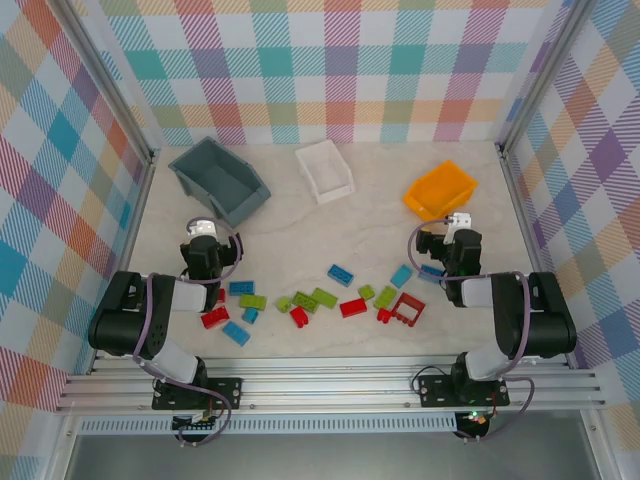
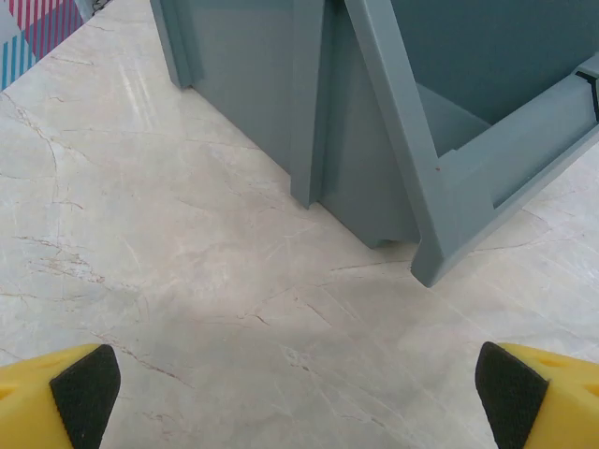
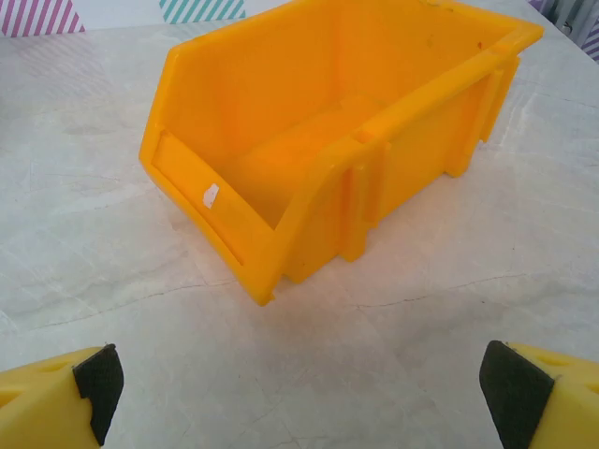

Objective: Sort the legos into containers by color

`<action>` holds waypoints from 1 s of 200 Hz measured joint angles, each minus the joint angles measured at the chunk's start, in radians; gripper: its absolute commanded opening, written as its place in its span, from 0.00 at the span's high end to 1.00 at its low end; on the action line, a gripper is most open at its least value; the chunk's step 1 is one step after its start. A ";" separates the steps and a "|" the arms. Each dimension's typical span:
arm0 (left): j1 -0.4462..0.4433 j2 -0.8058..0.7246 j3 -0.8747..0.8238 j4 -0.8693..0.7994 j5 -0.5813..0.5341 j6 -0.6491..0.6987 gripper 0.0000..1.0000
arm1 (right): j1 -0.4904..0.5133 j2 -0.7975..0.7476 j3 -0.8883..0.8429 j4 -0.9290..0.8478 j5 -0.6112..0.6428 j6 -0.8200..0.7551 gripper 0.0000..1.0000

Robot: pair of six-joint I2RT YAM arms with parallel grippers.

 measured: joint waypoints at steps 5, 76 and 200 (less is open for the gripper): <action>0.000 0.000 0.000 0.000 0.000 0.000 0.00 | 0.000 0.000 0.000 0.000 0.000 0.000 0.00; 0.000 0.000 0.000 0.000 0.000 0.000 0.00 | 0.000 0.000 0.000 0.000 0.000 0.000 0.00; -0.066 -0.329 0.070 -0.322 -0.090 -0.008 0.00 | 0.001 -0.181 0.026 -0.201 0.016 0.000 0.00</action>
